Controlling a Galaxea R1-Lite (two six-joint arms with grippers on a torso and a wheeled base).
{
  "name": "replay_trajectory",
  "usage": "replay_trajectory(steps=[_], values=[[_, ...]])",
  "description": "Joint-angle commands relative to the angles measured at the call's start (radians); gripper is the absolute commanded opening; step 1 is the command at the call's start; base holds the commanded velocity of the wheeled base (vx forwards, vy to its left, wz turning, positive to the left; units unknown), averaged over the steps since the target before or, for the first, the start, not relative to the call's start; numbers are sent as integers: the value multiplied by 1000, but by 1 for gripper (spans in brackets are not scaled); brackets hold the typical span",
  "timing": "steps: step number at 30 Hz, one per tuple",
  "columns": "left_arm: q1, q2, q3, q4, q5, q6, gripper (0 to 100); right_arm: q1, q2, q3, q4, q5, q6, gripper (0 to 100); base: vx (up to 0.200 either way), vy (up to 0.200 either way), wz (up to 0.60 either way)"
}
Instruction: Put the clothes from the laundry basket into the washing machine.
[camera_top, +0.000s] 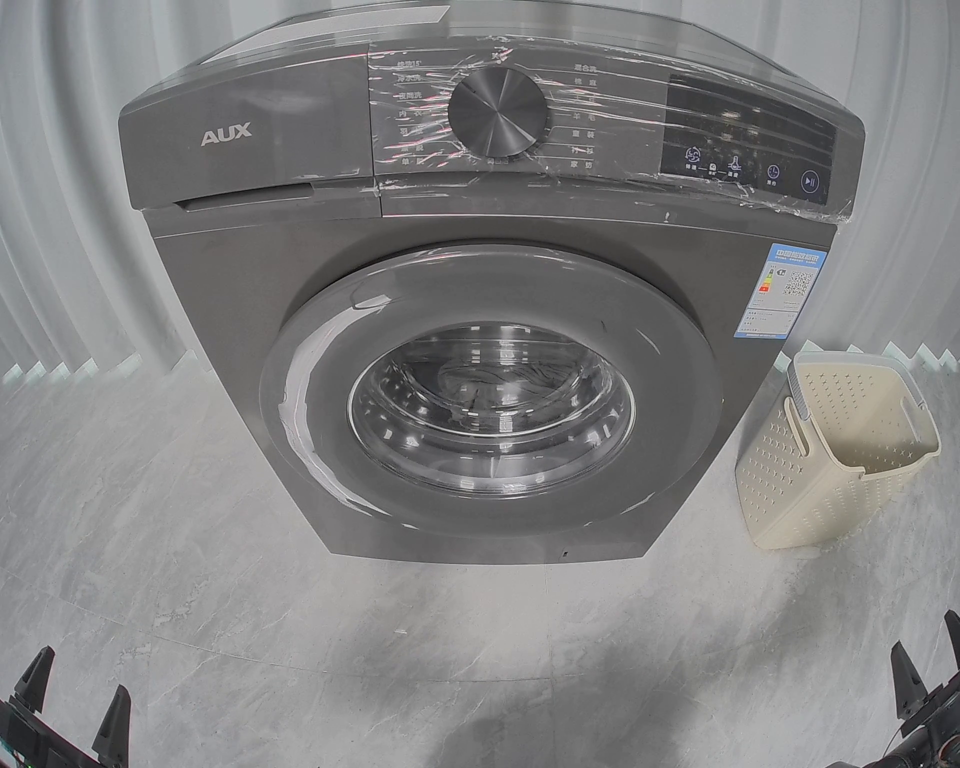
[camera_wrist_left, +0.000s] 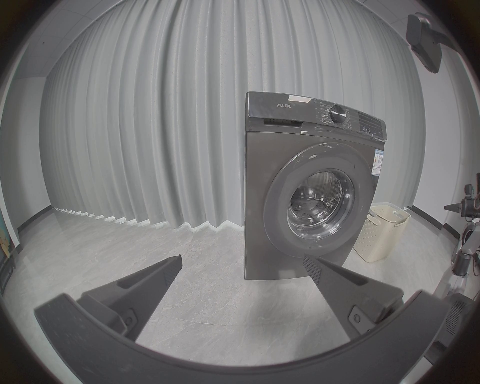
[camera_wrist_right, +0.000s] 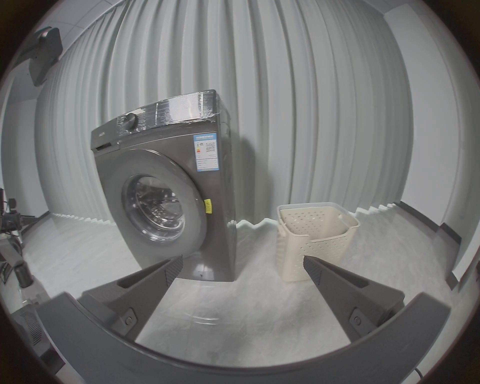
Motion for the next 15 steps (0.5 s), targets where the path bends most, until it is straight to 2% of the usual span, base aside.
replay_trajectory(steps=[1, 3, 4, 15], values=[[0, -16, 15, -2, 2, -11, 100, -14, -51, 15, 17, 12, -23, 100, 0, 0, 0], [0, -16, 15, -2, 2, -8, 100, -14, -51, 17, 19, 16, -26, 100, 0, 0, 0], [0, -16, 15, -2, 2, 4, 100, -17, -51, 17, 19, 30, -32, 100, 0, 0, 0], [1, -16, 15, -2, 1, 4, 100, -16, -51, 15, 19, 30, -23, 100, 0, 0, 0]])
